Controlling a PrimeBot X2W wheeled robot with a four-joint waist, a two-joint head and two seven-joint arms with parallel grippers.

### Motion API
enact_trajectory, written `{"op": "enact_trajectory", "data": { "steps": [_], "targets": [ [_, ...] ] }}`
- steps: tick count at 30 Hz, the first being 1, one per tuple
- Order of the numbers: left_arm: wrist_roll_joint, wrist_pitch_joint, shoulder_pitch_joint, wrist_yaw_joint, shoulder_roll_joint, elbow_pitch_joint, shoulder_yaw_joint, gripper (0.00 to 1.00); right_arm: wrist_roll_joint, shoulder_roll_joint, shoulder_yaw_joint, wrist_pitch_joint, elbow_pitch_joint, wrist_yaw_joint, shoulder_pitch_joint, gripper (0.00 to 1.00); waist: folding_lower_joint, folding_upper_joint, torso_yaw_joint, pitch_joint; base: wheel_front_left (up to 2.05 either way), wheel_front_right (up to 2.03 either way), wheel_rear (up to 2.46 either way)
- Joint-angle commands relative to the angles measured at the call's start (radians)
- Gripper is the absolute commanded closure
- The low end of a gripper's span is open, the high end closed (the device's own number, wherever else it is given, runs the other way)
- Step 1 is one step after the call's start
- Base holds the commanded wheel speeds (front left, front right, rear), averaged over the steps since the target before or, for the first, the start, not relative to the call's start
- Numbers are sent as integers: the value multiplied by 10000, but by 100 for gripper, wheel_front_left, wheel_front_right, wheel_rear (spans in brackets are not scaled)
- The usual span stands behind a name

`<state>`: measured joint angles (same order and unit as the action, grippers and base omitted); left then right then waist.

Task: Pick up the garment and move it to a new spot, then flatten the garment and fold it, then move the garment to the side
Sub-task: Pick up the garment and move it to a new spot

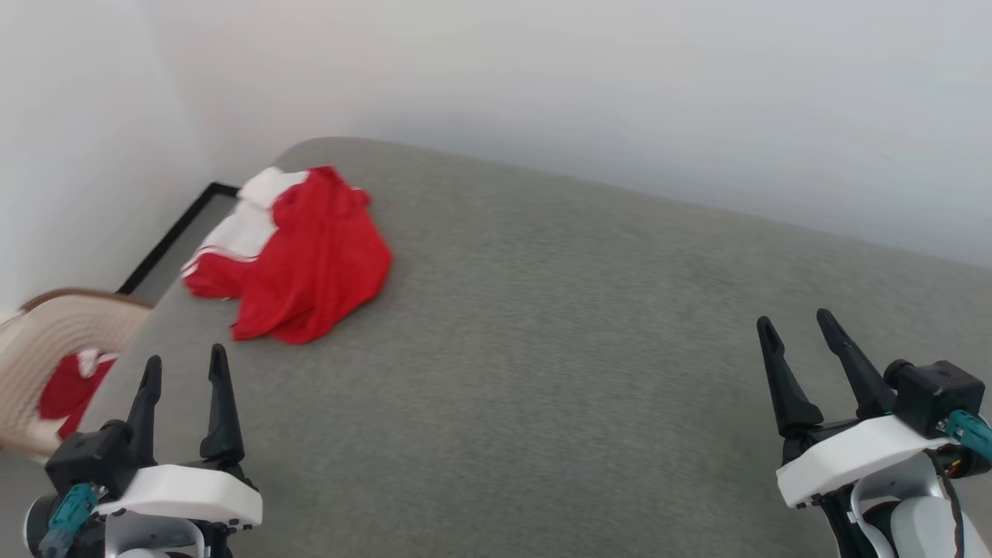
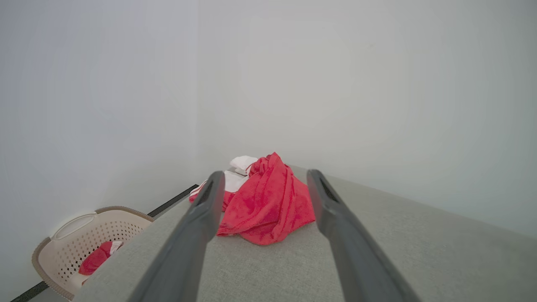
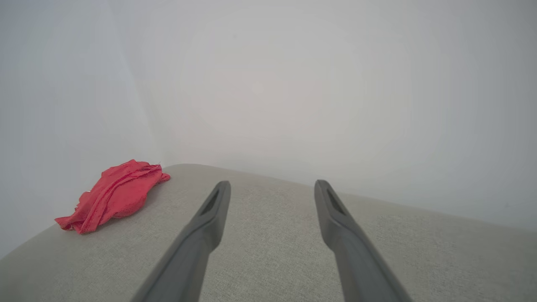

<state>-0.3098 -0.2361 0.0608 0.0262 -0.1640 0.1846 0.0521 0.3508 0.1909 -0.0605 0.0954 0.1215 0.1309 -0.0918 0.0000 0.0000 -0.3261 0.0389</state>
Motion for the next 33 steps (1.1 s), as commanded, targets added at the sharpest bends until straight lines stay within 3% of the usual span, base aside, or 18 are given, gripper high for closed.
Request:
{"op": "enact_trajectory", "data": {
  "steps": [1,10,16,25,33],
  "targets": [
    [-37,64,-108,-79,-54,-78,34,0,32,-16,-35,-47,-69,-3,-7,0,0,0,-597,62,0,0,0],
    [-167,131,-300,-205,-28,-278,28,0,26,-118,-144,-42,-82,-3,-41,0,0,0,-1628,-42,0,0,0],
    [-323,68,-267,-332,44,-444,109,0,-9,-101,-207,-112,-124,-3,-291,0,0,0,-1805,-344,0,0,0],
    [-431,102,879,8,51,94,-217,0,89,38,125,-65,-174,-3,-413,0,0,0,-1863,-818,0,0,0],
    [-559,-32,2804,311,-244,1563,-223,0,-244,288,277,-463,-808,-3,-893,0,0,0,-1131,-1933,0,0,0]
  ]
}}
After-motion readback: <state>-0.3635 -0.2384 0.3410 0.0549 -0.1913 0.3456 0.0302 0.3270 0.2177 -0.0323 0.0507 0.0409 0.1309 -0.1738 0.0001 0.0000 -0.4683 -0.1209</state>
